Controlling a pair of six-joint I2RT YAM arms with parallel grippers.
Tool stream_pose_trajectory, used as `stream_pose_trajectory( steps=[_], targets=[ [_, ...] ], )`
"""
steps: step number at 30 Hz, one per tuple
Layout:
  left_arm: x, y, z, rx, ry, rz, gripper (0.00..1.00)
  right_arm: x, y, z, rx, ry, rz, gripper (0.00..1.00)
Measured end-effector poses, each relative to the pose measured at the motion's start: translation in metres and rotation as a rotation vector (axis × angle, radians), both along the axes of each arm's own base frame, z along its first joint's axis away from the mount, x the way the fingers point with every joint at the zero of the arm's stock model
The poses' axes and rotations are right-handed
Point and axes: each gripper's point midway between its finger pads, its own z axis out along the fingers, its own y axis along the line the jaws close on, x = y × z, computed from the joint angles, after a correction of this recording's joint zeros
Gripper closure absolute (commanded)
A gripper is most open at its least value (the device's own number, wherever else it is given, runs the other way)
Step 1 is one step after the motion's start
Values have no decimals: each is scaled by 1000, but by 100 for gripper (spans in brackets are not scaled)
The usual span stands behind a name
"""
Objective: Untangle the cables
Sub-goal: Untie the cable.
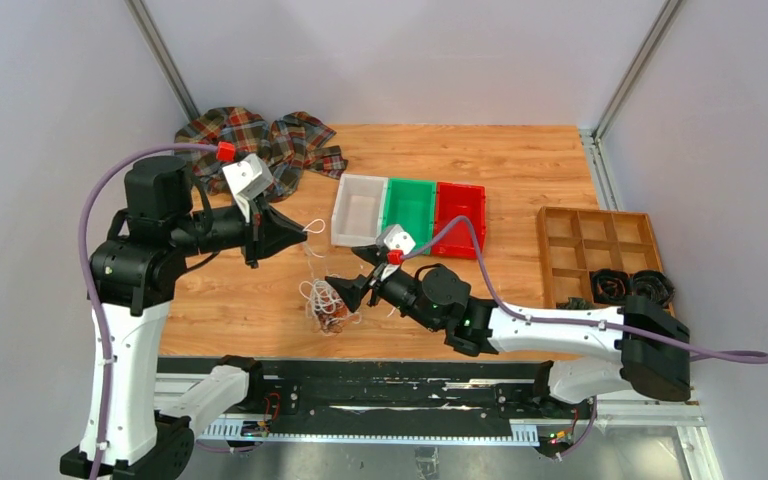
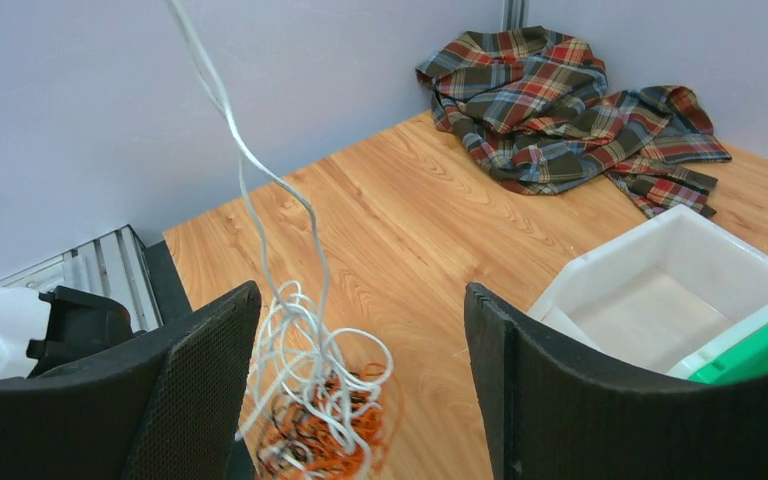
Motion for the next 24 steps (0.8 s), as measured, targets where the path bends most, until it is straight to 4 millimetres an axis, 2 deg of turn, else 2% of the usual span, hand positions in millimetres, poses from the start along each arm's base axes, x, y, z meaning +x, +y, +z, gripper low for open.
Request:
stream_pose_trajectory(
  steps=[4,10,16,24],
  targets=[
    [3,0,-8,6,27,4,100,0,4,4,-9,-11,2,25],
    [-5,0,-2,-5,6,-2,99,8,21,1,-39,-18,-9,25],
    [-14,-1,2,-19,-11,-17,99,16,26,-9,-65,-17,-44,25],
    [-15,-1,3,-21,-12,-20,99,32,33,2,-48,-21,-117,26]
  ],
)
